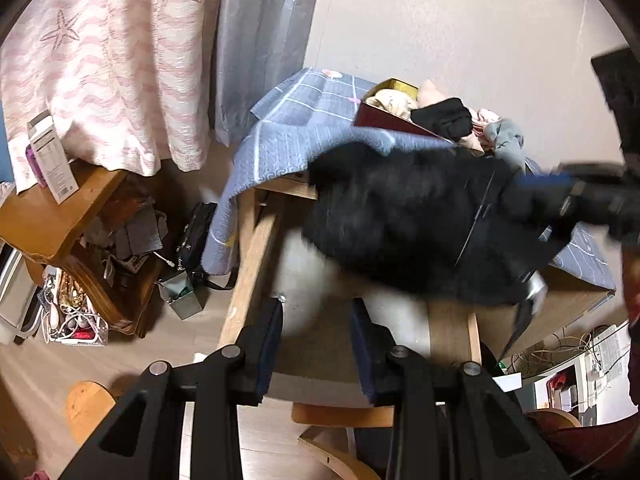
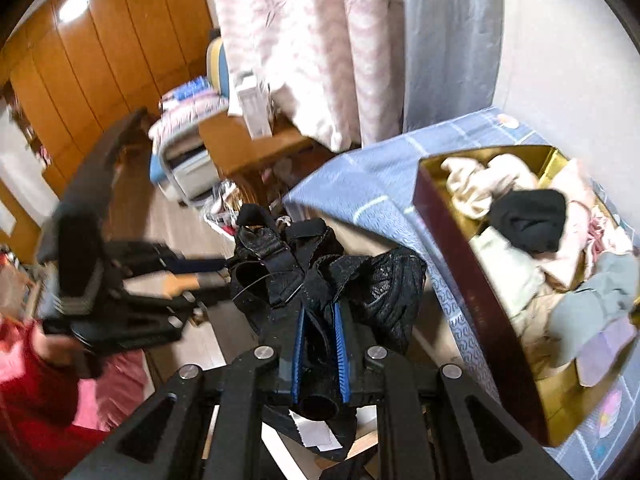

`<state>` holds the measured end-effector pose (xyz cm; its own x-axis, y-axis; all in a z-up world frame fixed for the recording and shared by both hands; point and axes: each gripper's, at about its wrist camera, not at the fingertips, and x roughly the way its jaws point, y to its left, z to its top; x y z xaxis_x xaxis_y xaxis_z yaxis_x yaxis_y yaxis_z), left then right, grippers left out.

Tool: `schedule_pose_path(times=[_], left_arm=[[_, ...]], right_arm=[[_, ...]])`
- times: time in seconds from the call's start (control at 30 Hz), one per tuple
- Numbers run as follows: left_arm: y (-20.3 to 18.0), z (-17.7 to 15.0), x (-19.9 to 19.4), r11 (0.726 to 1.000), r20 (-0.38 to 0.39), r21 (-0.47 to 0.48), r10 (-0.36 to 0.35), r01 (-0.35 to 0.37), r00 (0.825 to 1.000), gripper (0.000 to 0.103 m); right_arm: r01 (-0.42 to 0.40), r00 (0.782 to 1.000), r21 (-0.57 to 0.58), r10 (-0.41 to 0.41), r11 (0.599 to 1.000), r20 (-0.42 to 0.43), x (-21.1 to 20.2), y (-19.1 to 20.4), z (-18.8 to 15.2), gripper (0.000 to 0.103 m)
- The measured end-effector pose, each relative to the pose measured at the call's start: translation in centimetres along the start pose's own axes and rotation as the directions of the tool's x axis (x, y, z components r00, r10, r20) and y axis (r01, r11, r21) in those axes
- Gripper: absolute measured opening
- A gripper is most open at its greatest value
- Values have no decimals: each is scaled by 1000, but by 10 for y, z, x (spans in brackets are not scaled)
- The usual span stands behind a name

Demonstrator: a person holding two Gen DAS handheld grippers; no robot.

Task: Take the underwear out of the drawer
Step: 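Lift the black cloths with the right gripper up over the red box, then lower the black cloths into the red box and open the right gripper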

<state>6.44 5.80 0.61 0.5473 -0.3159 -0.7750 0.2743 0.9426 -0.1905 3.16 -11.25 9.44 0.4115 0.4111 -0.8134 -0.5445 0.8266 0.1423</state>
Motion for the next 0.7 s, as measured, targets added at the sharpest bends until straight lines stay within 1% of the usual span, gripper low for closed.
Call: schedule_pose_path(times=[0.2, 0.27, 0.33, 0.43, 0.47, 0.53, 0.6, 0.7], left_arm=[[-12, 4, 15, 999, -18, 11, -36, 36, 999, 34], [-15, 6, 19, 999, -22, 10, -45, 46, 999, 34], [-17, 7, 23, 999, -26, 7, -52, 53, 998, 34], [-22, 8, 31, 998, -40, 11, -58, 58, 998, 34], [-25, 8, 35, 998, -47, 18, -59, 60, 997, 34], [-29, 9, 40, 998, -57, 32, -51, 53, 997, 34], [-34, 10, 45, 998, -63, 45, -42, 45, 997, 34], [-36, 12, 52, 998, -71, 39, -53, 56, 996, 34]], right_arm=[[-104, 992, 88, 97, 991, 78, -36, -18, 18, 14], [-129, 987, 106, 117, 986, 111, -46, -22, 24, 14], [-133, 983, 132, 114, 982, 146, -62, -33, 29, 14], [-97, 978, 161, 64, 982, 198, -89, -55, 41, 14], [-74, 977, 173, 36, 982, 212, -100, -65, 47, 14], [-20, 973, 202, -28, 979, 231, -107, -82, 57, 14], [46, 967, 235, -102, 971, 235, -108, -104, 71, 14], [111, 955, 317, -189, 942, 229, -98, -140, 90, 14]])
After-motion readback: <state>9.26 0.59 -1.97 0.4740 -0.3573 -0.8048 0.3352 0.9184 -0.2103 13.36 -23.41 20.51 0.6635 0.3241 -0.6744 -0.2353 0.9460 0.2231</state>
